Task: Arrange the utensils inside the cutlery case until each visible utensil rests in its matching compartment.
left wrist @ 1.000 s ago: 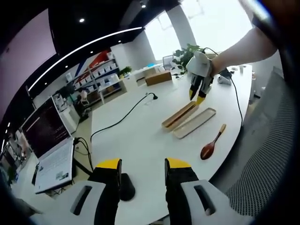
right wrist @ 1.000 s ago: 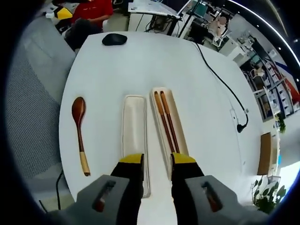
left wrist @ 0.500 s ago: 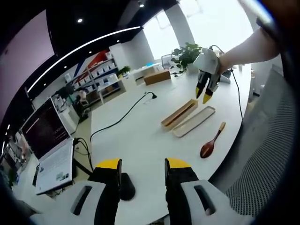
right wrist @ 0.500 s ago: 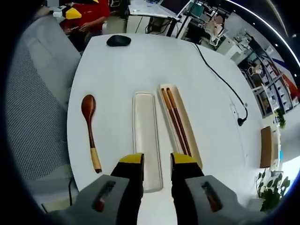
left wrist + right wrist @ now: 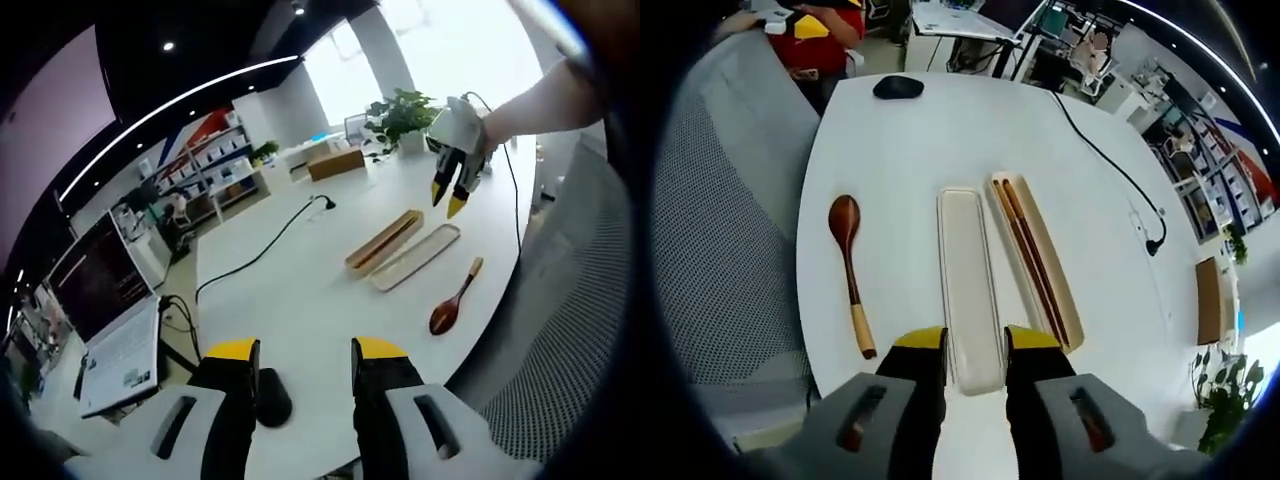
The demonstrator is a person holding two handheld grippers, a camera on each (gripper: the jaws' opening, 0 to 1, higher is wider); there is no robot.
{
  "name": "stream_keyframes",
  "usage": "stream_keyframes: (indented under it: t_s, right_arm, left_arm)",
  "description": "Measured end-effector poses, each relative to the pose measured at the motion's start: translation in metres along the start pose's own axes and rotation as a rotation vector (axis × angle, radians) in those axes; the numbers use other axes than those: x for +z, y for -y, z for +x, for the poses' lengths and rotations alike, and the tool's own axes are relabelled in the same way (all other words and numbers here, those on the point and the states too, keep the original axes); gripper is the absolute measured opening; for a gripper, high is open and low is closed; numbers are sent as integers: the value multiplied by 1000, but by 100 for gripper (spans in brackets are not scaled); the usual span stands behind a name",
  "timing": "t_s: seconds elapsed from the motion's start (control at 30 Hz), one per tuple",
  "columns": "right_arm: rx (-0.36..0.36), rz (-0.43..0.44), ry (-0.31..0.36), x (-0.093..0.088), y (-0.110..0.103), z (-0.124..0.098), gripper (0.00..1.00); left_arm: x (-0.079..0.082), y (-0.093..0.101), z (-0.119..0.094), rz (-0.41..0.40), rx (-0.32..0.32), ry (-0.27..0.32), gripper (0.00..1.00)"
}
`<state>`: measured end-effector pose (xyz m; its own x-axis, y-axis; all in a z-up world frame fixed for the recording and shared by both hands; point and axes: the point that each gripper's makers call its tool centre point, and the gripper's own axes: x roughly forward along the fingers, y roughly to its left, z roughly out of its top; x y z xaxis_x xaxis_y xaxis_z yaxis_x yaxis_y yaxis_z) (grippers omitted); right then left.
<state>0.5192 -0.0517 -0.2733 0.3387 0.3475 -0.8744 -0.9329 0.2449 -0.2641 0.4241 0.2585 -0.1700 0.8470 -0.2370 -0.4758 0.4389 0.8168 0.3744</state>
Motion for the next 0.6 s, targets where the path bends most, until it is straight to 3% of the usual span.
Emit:
stream_keyframes:
  t_s: [0.6]
  right_arm:
    - [29, 52, 7, -16, -34, -1, 21]
  left_arm:
    - [1, 0, -1, -8, 6, 11, 37]
